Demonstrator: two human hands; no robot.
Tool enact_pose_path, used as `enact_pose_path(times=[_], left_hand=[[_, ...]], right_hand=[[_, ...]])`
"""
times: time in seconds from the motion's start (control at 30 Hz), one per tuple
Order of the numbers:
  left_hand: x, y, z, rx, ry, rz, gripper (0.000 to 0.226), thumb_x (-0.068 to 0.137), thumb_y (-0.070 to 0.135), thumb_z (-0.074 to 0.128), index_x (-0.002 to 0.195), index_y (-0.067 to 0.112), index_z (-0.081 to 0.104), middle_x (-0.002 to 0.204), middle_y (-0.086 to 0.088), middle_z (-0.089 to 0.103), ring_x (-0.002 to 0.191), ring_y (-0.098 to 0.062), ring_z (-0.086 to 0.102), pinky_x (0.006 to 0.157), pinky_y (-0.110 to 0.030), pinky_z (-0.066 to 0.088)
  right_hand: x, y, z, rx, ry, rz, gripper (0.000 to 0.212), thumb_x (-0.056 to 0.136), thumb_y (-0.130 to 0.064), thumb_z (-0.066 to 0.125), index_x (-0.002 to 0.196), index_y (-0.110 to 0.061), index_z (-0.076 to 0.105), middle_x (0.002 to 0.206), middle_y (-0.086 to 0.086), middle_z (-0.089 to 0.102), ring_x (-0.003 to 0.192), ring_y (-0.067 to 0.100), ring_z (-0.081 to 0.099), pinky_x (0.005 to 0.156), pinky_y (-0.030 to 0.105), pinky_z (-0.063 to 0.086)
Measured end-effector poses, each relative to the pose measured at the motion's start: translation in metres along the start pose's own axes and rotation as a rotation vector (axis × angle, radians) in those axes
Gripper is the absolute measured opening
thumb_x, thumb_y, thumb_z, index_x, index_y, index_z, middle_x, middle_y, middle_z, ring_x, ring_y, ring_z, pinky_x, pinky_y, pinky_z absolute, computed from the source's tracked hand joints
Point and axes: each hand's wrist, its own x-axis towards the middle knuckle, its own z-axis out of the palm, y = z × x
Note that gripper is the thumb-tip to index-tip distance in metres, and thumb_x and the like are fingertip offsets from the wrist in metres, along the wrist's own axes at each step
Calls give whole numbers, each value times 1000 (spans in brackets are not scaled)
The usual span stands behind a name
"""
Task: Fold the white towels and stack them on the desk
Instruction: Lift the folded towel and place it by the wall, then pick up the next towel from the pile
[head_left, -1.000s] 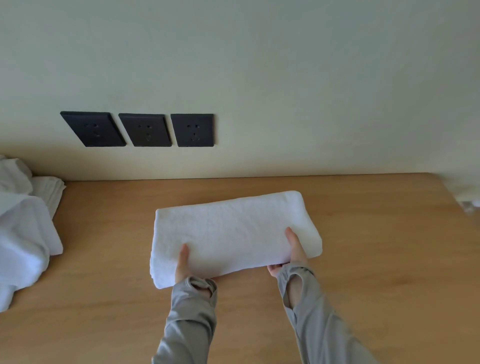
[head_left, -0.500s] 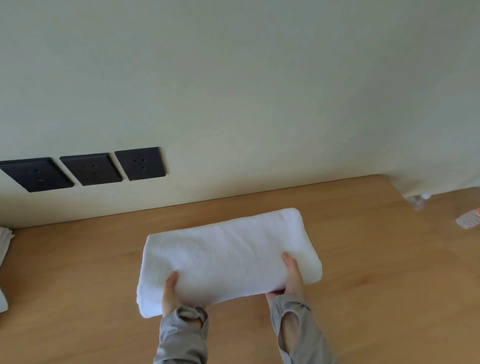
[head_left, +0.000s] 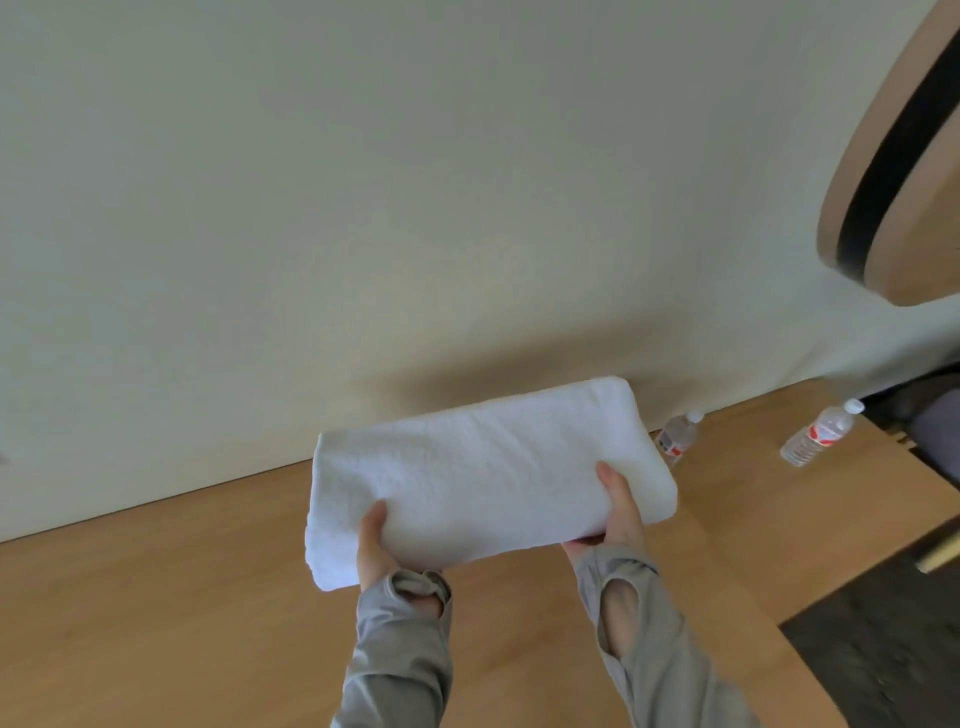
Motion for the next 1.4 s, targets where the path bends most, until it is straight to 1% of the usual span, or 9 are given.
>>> enact_pose_path(times=[0.07, 0.23, 0.53, 0.77, 0.87, 1.07, 1.23, 1.33, 1.4], left_hand=[[7, -31, 31, -19, -16, 4, 52, 69, 37, 74, 108, 17, 45, 95, -7, 60, 86, -29, 61, 74, -41, 51], [42, -91, 78, -41, 12, 11, 56, 70, 38, 74, 112, 15, 45, 98, -7, 61, 89, -27, 62, 90, -43, 51], [90, -138, 71, -5, 187, 18, 58, 67, 41, 75, 114, 21, 47, 112, -7, 61, 97, -28, 61, 96, -47, 47], [110, -119, 94, 27, 176, 43, 67, 56, 49, 82, 103, 24, 42, 94, -6, 60, 85, -25, 61, 86, -44, 52], [119, -108, 100, 268, 289, 11, 63, 58, 62, 76, 86, 21, 37, 76, -7, 53, 68, -24, 55, 68, -37, 49], [129, -106, 101, 439, 350, 51, 87, 67, 61, 70, 130, 13, 36, 76, -6, 45, 65, -23, 48, 74, -38, 44], [127, -103, 95, 477, 355, 121, 65, 64, 54, 76, 102, 23, 35, 76, -5, 48, 64, -23, 51, 66, -38, 46], [123, -94, 78, 365, 302, 120, 82, 60, 50, 82, 126, 26, 40, 105, -9, 53, 86, -30, 60, 72, -42, 54], [116, -85, 67, 368, 281, 46, 97, 61, 51, 81, 136, 12, 34, 116, -16, 54, 90, -32, 62, 70, -37, 54]], right_hand=[[34, -24, -13, 0, -55, -13, 35, 90, -26, 59, 119, -9, 51, 108, 6, 61, 81, 19, 61, 48, 26, 57], [115, -62, -37, 69, -27, 56, 41, 68, -21, 81, 103, -14, 61, 99, 11, 73, 92, 33, 68, 76, 51, 57], [189, -46, -78, -17, 47, 182, 34, 70, -25, 79, 99, -23, 63, 81, 4, 75, 89, 34, 67, 62, 45, 56], [216, -53, -39, -129, 71, 194, 51, 74, -27, 78, 118, -18, 55, 109, 9, 68, 97, 32, 65, 86, 49, 54], [222, -64, -34, -350, 151, 204, 57, 71, -37, 80, 113, -18, 47, 100, 7, 62, 89, 27, 62, 77, 43, 55], [222, -73, -40, -786, 163, 247, 77, 65, -69, 68, 106, -6, 54, 88, 13, 66, 58, 19, 61, 39, 19, 46], [219, -71, -39, -523, 147, 265, 62, 67, -52, 78, 105, -12, 49, 102, 12, 61, 89, 27, 62, 63, 36, 56], [212, -69, -45, -481, 115, 191, 54, 72, -48, 75, 106, -14, 50, 102, 12, 60, 92, 29, 61, 66, 38, 56], [208, -64, -49, -482, 127, 111, 54, 77, -43, 73, 114, -10, 51, 107, 12, 61, 96, 30, 61, 71, 40, 56]])
